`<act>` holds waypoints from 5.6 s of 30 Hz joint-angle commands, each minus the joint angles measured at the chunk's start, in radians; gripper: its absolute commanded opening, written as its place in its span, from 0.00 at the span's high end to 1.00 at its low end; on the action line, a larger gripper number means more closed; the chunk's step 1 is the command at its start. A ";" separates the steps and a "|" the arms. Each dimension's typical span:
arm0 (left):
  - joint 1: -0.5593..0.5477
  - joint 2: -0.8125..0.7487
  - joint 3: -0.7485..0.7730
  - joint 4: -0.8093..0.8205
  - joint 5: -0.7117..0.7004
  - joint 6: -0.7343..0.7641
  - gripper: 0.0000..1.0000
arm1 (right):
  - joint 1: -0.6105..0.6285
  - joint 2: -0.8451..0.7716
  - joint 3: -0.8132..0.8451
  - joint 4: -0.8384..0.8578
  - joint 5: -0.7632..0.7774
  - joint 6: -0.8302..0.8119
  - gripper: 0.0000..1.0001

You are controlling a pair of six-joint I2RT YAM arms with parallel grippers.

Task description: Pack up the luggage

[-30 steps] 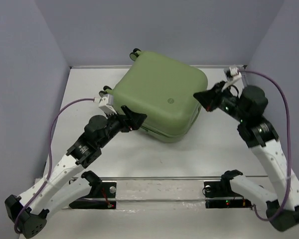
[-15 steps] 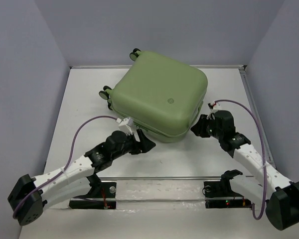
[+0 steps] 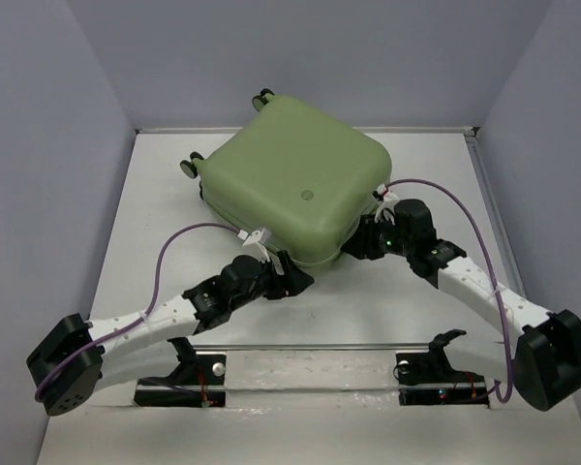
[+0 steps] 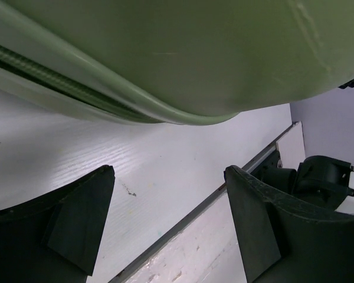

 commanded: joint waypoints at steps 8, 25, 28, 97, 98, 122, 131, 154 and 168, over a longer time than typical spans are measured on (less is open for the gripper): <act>-0.006 0.027 0.046 0.126 -0.090 -0.065 0.14 | 0.010 -0.121 -0.171 0.286 0.190 -0.127 0.62; -0.006 -0.008 0.073 0.064 -0.182 -0.023 0.14 | 0.010 0.077 -0.147 0.459 -0.083 -0.298 0.51; -0.006 -0.016 0.090 0.044 -0.200 -0.006 0.14 | 0.010 0.091 -0.148 0.470 -0.117 -0.302 0.51; 0.054 0.041 0.222 -0.038 -0.306 0.137 0.15 | 0.085 0.197 -0.204 1.140 -0.122 -0.328 0.76; 0.055 0.044 0.220 -0.036 -0.312 0.134 0.15 | 0.085 0.197 -0.205 1.160 -0.131 -0.309 0.87; 0.088 0.103 0.260 0.065 -0.252 0.146 0.15 | 0.372 -0.119 -0.327 0.526 0.306 -0.063 0.93; 0.088 0.037 0.202 0.039 -0.252 0.137 0.15 | 0.159 -0.104 -0.201 0.390 0.408 -0.132 0.62; 0.088 0.050 0.170 0.045 -0.235 0.132 0.15 | 0.107 0.241 -0.144 0.763 0.242 -0.152 0.68; 0.091 0.073 0.194 0.042 -0.241 0.140 0.15 | 0.107 0.203 -0.216 0.918 0.196 -0.202 0.62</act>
